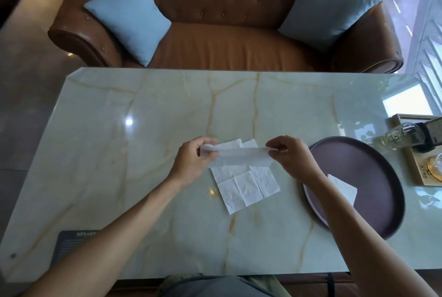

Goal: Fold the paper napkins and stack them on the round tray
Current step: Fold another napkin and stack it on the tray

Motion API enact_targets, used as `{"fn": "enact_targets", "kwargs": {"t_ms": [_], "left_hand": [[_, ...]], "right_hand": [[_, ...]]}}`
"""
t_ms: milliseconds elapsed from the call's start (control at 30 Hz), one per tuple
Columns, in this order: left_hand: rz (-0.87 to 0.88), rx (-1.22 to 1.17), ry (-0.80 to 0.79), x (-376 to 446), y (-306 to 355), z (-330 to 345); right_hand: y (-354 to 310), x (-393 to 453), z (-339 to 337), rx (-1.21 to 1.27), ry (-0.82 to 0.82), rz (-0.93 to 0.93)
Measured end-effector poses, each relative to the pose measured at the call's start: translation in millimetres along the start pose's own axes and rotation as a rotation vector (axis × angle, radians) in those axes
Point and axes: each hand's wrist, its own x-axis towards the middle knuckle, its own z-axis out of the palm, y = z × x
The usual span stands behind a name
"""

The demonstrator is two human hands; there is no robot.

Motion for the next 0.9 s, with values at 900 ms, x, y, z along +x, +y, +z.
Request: {"fn": "enact_targets", "kwargs": {"t_ms": [900], "left_hand": [[0.296,0.408,-0.314,26,43,37]], "right_hand": [[-31,7,-42,-0.385,-0.164,-0.123]]}}
